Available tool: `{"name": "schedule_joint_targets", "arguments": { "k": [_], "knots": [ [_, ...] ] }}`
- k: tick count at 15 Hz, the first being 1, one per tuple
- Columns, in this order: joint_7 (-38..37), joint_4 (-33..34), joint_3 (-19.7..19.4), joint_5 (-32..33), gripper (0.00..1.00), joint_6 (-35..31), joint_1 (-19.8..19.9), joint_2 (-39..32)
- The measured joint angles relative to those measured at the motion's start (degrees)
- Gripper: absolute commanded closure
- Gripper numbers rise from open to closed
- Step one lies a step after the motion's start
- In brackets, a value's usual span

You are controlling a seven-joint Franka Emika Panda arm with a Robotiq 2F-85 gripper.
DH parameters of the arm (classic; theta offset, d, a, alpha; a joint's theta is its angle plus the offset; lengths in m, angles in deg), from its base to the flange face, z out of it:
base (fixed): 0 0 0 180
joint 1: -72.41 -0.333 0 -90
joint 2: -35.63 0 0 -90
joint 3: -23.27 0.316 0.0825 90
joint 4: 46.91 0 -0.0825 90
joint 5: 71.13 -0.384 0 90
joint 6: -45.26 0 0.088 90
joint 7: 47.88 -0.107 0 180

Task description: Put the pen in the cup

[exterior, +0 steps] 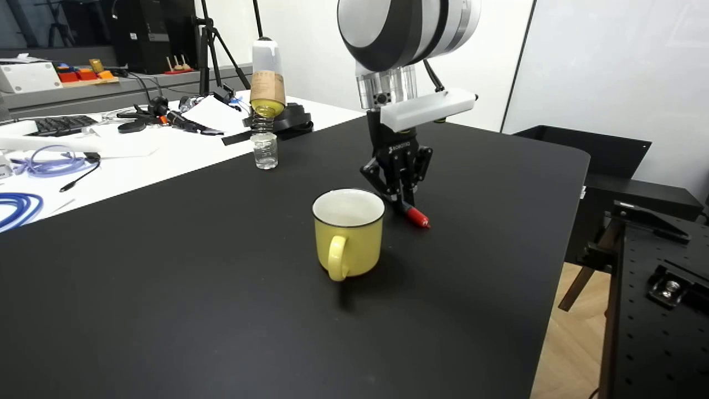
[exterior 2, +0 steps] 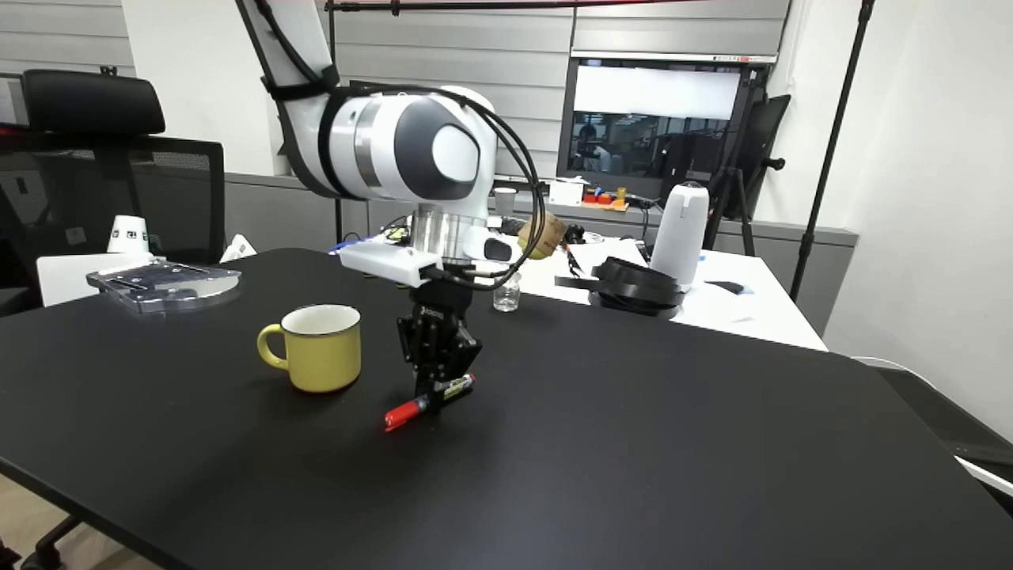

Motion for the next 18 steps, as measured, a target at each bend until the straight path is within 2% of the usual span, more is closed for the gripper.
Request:
{"name": "schedule_joint_targets", "arguments": {
  "k": [5,11,18],
  "knots": [
    [0.0,0.1,-0.2,0.4,0.95,-0.4,-0.1,2.8],
    [-0.2,-2.4,-0.5,5.9,0.95,-0.2,-2.6,13.7],
    [0.0,-7.4,5.6,7.2,0.95,-0.2,-4.9,22.9]
  ]
}}
